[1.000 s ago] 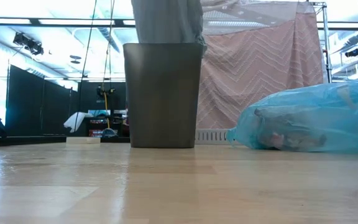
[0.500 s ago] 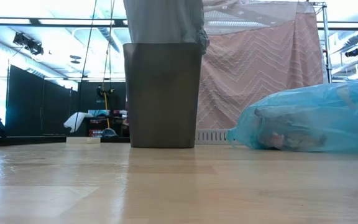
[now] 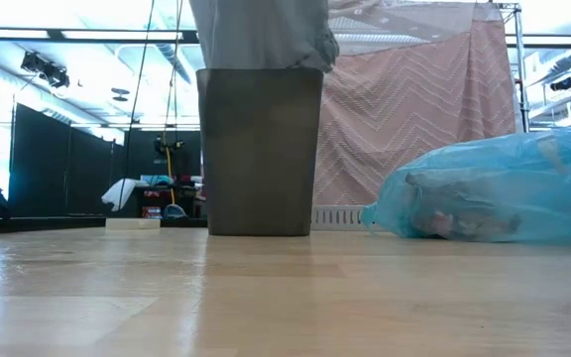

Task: Place trash/remove bag and relplace
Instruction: Insert the new gray trash bag into the bin

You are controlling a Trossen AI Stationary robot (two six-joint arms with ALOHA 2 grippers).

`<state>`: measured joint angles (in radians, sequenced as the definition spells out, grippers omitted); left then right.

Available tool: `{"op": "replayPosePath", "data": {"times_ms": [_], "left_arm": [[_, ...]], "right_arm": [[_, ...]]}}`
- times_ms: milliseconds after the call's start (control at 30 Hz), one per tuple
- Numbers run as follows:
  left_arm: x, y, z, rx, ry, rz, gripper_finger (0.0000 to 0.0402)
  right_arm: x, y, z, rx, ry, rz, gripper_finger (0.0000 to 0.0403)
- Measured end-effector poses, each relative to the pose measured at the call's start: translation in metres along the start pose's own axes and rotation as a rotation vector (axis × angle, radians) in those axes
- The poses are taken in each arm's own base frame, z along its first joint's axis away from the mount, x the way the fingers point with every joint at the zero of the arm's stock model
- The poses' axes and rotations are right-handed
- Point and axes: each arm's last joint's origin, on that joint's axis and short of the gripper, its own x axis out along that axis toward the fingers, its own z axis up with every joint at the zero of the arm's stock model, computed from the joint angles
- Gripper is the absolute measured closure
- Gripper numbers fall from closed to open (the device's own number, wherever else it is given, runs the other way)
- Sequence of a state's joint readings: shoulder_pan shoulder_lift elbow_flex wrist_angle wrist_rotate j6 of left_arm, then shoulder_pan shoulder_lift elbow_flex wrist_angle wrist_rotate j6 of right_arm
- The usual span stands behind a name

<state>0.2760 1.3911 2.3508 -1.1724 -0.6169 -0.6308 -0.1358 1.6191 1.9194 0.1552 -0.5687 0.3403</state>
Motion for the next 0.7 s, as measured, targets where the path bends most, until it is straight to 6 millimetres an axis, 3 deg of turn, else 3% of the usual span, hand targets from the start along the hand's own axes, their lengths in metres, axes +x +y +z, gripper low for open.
{"op": "replayPosePath", "data": {"times_ms": [700], "left_arm": [[-0.004, 0.005, 0.003, 0.17, -0.063, 0.107, 0.0399]], "right_arm": [[0.011, -0.055, -0.031, 0.25, -0.067, 0.194, 0.0403]]}}
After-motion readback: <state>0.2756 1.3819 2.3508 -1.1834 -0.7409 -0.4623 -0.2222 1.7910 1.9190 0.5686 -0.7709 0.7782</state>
